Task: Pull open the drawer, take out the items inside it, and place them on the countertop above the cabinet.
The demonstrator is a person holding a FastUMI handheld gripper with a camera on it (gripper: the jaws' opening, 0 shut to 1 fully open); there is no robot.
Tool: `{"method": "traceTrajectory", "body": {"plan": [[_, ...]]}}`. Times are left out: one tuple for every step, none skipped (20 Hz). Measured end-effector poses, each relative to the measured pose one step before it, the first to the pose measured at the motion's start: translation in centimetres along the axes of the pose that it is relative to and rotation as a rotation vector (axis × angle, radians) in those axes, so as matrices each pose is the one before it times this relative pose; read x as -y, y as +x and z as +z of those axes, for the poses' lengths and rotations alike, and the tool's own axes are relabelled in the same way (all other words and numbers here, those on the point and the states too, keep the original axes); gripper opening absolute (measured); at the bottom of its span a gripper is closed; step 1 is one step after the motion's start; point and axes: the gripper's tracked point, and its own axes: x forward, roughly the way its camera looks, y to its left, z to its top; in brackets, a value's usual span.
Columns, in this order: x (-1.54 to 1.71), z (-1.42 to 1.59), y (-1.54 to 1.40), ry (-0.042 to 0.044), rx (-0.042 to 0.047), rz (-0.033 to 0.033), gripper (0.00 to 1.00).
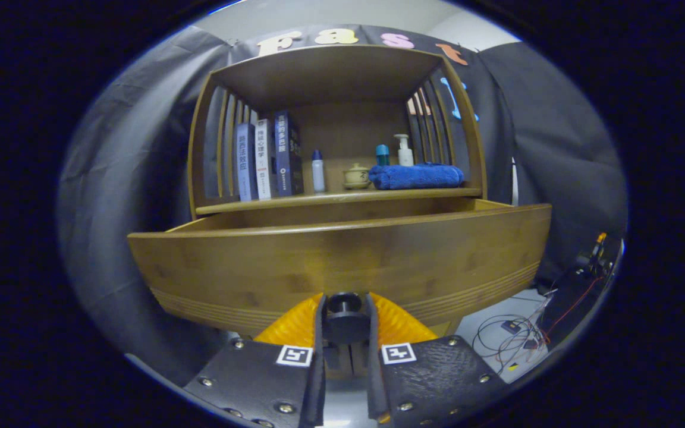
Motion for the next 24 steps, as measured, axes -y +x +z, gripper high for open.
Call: {"method": "traceTrajectory", "body": {"plan": [[-0.385,-0.059,-0.192,0.00516,-0.01451,0.00975,0.29],[-0.08,-0.232,-0.459,-0.0062,-0.0074,-0.00011,0.23],[-0.197,-0.115,-0.372,-0.00489,-0.01222,0.00016,0.23],[-0.124,-0.111,-0.54,0.01154,-0.00747,0.00381,0.23],[-0.202,-0.118,-0.703,0.00329,-0.00133,0.00435,0.23],[-0.081,0.052,-0.577,-0.00608,0.00848,0.00557,0.23],[-0.026,-0.129,-0.302,-0.01662,-0.00043,0.00211,0.23],[-0.006,-0.05,0.151,-0.00752,-0.00503,0.00317,0.23],[0.046,-0.193,-0.142,0.0115,-0.01692,0.0027,0.23],[0.036,0.049,-0.039,0.01889,-0.01882,-0.00162,0.23],[-0.187,-0.258,-0.259,0.01294,-0.02657,0.007,0.23],[-0.005,0.515,-0.63,0.01094,0.00643,-0.00183,0.34],[0.052,1.11,-0.888,0.00062,0.01547,0.00522,0.45],[-0.73,1.496,-0.725,-0.01215,0.01863,0.02014,0.57],[-0.217,1.763,-0.492,-0.01998,0.02397,0.00068,0.68],[0.395,1.661,-0.307,-0.02115,0.01652,-0.01742,0.8],[0.331,1.616,-0.131,-0.01471,0.01492,-0.01265,0.8],[0.102,1.449,0.21,-0.00669,0.00066,-0.0077,0.83],[0.015,1.306,0.443,-0.00495,-0.00778,0.00084,0.87],[0.166,1.216,0.692,-0.00381,-0.00235,-0.00334,0.9],[0.475,0.924,0.902,-0.00505,-0.0137,-0.00696,0.94],[0.255,0.575,1.158,0.00012,-0.01673,-0.00507,0.97],[0.014,0.309,1.254,0.00566,-0.02437,0.00531,1.0],[-0.251,-0.01,1.491,0.00574,-0.04157,0.01639,1.0]]}}
